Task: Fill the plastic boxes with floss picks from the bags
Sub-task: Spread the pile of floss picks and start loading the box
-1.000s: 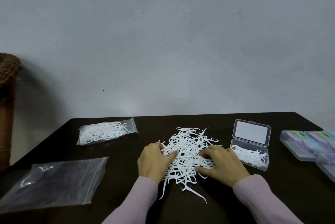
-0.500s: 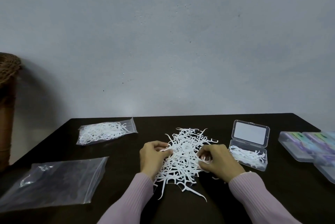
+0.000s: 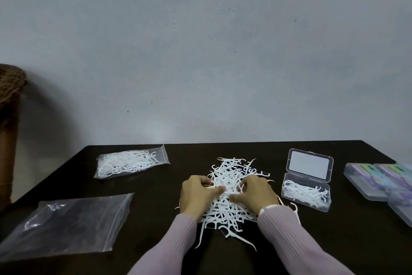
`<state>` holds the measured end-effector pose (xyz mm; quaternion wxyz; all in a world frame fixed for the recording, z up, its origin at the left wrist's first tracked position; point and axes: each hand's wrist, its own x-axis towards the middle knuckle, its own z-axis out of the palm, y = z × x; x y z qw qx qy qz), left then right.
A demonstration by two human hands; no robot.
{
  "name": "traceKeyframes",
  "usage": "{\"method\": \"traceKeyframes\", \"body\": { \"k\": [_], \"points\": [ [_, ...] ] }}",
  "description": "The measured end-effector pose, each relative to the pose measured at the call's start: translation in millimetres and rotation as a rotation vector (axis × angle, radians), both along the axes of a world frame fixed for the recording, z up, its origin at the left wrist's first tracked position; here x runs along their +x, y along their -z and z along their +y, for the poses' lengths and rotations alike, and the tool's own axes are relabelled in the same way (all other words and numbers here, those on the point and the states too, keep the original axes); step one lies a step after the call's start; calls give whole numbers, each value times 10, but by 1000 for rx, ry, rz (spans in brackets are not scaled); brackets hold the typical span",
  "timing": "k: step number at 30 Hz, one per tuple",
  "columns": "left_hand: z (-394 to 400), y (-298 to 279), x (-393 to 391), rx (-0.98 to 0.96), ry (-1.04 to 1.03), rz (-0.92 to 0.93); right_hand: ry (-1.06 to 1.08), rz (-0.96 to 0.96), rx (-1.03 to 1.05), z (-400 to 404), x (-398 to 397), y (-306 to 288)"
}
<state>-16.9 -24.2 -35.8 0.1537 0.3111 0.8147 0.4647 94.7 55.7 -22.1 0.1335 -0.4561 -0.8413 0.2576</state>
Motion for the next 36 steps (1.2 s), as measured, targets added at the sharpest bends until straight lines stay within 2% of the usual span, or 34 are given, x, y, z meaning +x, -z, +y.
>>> {"method": "traceKeyframes", "body": {
  "k": [11,23,30,36],
  "points": [
    [-39,-40,-120,176,-41,-255,11,286,-257,221,134,-37],
    [-65,-98,-163,390,-30,-451,76,541,-361,336,348,-82],
    [-73,-179,-88,505,35,-689,33,661,-405,312,464,-120],
    [61,-275,63,524,108,-860,-48,726,-468,370,697,-213]
  ]
}}
